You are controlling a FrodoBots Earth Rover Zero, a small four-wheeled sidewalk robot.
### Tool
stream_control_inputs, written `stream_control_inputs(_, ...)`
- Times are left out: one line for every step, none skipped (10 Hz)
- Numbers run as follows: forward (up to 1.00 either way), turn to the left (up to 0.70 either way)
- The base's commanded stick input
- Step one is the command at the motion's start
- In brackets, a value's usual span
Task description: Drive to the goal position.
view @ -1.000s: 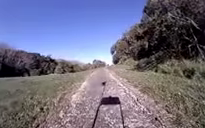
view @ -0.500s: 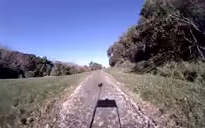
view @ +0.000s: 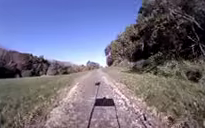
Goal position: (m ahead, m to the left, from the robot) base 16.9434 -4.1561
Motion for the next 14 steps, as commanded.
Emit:
stream_control_inputs(0.5, 0.42)
stream_control_inputs(0.5, 0.21)
stream_control_inputs(0.5, 0.08)
stream_control_inputs(0.5, 0.0)
stream_control_inputs(0.5, 0.0)
stream_control_inputs(0.5, 0.0)
stream_control_inputs(0.5, 0.0)
stream_control_inputs(0.5, 0.0)
stream_control_inputs(0.5, 0.0)
stream_control_inputs(0.5, 0.0)
stream_control_inputs(0.5, 0.0)
stream_control_inputs(0.5, 0.0)
stream_control_inputs(0.5, 0.0)
stream_control_inputs(0.5, 0.0)
